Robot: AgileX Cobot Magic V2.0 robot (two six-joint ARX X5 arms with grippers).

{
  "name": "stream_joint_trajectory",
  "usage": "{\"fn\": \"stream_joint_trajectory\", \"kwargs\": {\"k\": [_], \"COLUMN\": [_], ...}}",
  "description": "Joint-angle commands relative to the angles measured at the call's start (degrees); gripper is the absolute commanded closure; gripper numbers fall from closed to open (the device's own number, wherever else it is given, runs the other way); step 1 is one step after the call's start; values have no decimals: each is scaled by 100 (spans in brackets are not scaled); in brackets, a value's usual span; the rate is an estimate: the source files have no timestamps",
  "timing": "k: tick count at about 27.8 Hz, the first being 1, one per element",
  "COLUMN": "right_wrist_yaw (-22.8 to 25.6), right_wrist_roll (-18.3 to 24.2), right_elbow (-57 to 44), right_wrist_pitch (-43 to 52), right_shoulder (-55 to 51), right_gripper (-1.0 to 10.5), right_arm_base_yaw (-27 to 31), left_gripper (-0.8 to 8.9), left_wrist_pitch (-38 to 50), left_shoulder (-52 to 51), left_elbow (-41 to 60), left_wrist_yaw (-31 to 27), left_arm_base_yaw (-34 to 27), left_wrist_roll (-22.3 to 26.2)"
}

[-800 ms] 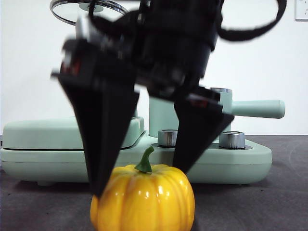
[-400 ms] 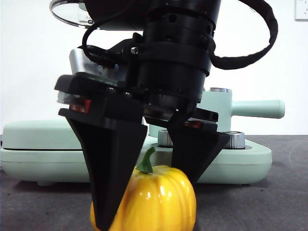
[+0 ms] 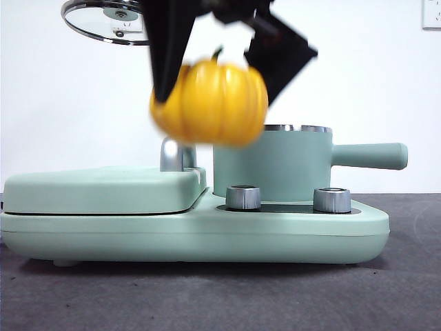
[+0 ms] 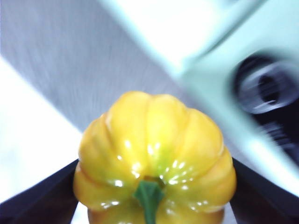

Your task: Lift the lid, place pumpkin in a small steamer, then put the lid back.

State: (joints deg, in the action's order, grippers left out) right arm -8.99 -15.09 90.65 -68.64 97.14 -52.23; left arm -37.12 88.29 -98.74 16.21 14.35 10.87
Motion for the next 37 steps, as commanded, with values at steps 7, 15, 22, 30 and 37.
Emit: {"fn": "stream_joint_trajectory", "kwargs": {"k": [7,15,22,30,37], "right_wrist_yaw": [160,127,184,372,942], "right_wrist_roll": [481,743,876,918,916], "right_elbow": [1517,2120,2177,2177,2177], "right_wrist_pitch": [-90,-125,101,387,391], "right_shoulder": [299,1045,1692,2221,2286], "right_gripper": [639,638,638,638,638], "right_arm_base_yaw": [1307,2092,2284,2245,2146], "left_gripper": [790,790,790,790,790], "left_wrist_pitch": [157,111,103,101,101], "left_shoulder": [13,13,15,26,28], "left_elbow": [-190,-190,-190,-190,-190], "left_wrist_yaw": [13,13,15,15,15], "left_arm_base_yaw": [-31,-31,-31,-31,-31], "left_wrist_roll": [-20,-22,-22,-22,-22]}}
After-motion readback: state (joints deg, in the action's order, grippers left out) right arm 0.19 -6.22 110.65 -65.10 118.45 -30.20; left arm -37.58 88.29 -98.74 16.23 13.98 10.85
